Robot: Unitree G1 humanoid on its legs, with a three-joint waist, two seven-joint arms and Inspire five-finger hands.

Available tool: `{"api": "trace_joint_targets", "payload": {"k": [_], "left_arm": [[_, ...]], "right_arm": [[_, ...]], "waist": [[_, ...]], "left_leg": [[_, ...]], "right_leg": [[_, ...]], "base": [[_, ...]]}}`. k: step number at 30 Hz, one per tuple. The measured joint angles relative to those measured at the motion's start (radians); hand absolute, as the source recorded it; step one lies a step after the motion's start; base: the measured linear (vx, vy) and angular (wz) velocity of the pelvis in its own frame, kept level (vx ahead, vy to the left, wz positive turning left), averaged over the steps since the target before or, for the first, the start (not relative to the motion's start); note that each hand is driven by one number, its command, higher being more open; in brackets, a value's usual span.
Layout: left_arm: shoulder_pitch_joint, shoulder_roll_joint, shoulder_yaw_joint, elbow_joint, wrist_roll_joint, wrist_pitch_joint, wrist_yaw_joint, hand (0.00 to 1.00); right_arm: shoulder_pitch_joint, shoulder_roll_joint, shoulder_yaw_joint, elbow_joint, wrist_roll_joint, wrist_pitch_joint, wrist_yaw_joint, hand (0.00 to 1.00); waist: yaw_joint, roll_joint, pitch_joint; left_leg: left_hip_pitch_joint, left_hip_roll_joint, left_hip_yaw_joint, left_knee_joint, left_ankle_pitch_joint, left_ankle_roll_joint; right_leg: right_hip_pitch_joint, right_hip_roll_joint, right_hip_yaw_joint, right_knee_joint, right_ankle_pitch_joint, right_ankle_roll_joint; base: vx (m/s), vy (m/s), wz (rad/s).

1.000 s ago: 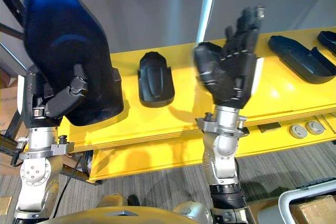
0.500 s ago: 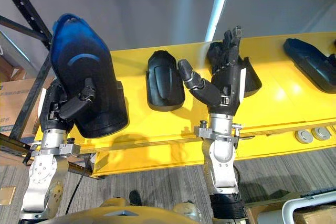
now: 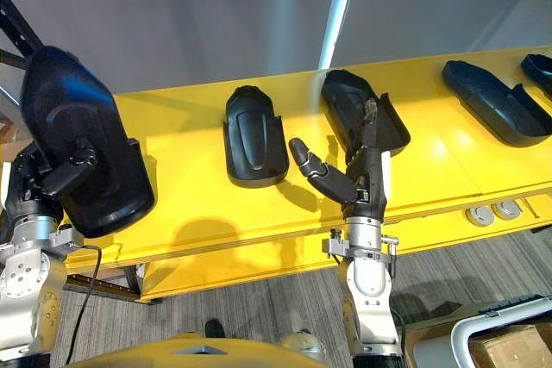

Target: Walk over and take three plastic housings, then place them on the shelf

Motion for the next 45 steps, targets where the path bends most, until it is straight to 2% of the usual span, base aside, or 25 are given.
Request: {"api": "trace_joint_targets", "payload": {"k": [6,9,13,18,25,26,30,33,37,45], "left_arm": [[-0.097,0.066,-0.015,0.132,-0.009,0.004,-0.067,0.00],[-0.137,0.094,-0.030,0.173,-0.042,0.036,-0.145,0.00],[-0.195,0.129,-0.069,0.295,-0.089,0.108,-0.230,0.00],[-0.253,0.144,-0.095,0.491,-0.086,0.144,-0.263,0.00],[-0.342,0.181,-0.121,0.613,-0.086,0.148,-0.258,0.00],[-0.357,0.181,-0.124,0.638,-0.086,0.147,-0.253,1.00],[-0.379,0.182,-0.135,0.703,-0.075,0.122,-0.222,1.00],[-0.407,0.182,-0.148,0.741,-0.009,0.104,-0.196,1.00],[-0.445,0.182,-0.168,0.789,0.044,0.091,-0.128,1.00],[-0.452,0.182,-0.168,0.790,0.081,0.083,-0.091,1.00]], "right_arm": [[-0.006,-0.053,0.089,0.001,0.017,-0.008,0.061,1.00],[-0.028,-0.087,0.136,0.002,0.014,-0.016,0.084,1.00],[-0.078,-0.098,0.186,0.016,-0.003,-0.036,0.096,1.00],[-0.090,-0.124,0.216,0.021,-0.003,-0.036,0.092,1.00],[-0.087,-0.124,0.231,0.022,-0.002,-0.036,0.104,1.00],[-0.087,-0.124,0.236,0.022,-0.002,-0.036,0.108,1.00],[-0.093,-0.125,0.251,0.021,-0.002,-0.036,0.122,1.00],[-0.103,-0.125,0.261,0.021,-0.002,-0.035,0.119,1.00],[-0.122,-0.125,0.273,0.001,-0.002,-0.034,0.115,1.00],[-0.127,-0.120,0.280,-0.016,-0.003,-0.034,0.115,1.00]], "waist": [[-0.008,0.012,-0.009],[-0.014,0.015,-0.014],[-0.023,0.025,-0.040],[-0.027,0.029,-0.042],[-0.032,0.034,-0.046],[-0.035,0.036,-0.047],[-0.050,0.039,-0.049],[-0.052,0.038,-0.048],[-0.055,0.039,-0.048],[-0.057,0.039,-0.046]], "left_leg": [[-0.004,0.001,0.019,-0.006,-0.009,-0.010],[-0.004,0.001,0.021,-0.006,-0.008,-0.009],[-0.005,0.001,0.022,-0.004,-0.001,0.000],[-0.006,0.002,0.037,-0.001,-0.001,0.000],[-0.004,0.003,0.043,0.001,-0.001,0.000],[-0.004,0.003,0.044,0.001,-0.001,0.000],[-0.005,0.004,0.044,-0.001,-0.006,-0.008],[-0.006,0.006,0.045,-0.002,-0.007,-0.008],[-0.006,0.008,0.046,-0.002,-0.006,-0.008],[-0.009,0.009,0.044,0.002,-0.002,-0.002]], "right_leg": [[-0.006,0.003,0.010,-0.018,0.018,-0.001],[-0.006,0.003,0.010,-0.018,0.020,0.001],[-0.008,0.004,0.011,-0.019,0.020,0.001],[-0.011,0.009,0.029,-0.034,0.029,0.000],[-0.012,0.009,0.034,-0.034,0.032,-0.001],[-0.012,0.009,0.035,-0.034,0.033,-0.001],[-0.012,0.010,0.034,-0.034,0.035,0.000],[-0.013,0.011,0.034,-0.034,0.036,0.000],[-0.014,0.015,0.035,-0.035,0.036,0.000],[-0.014,0.016,0.033,-0.039,0.036,-0.001]], "base": [[-0.03,0.020,-0.08],[0.00,0.000,0.00],[0.03,0.004,0.00],[0.03,0.009,-0.08],[0.00,0.002,-0.01],[0.00,0.000,0.00],[0.00,0.000,0.00],[0.00,0.000,0.00],[0.01,0.002,0.00],[0.02,0.006,0.01]]}}
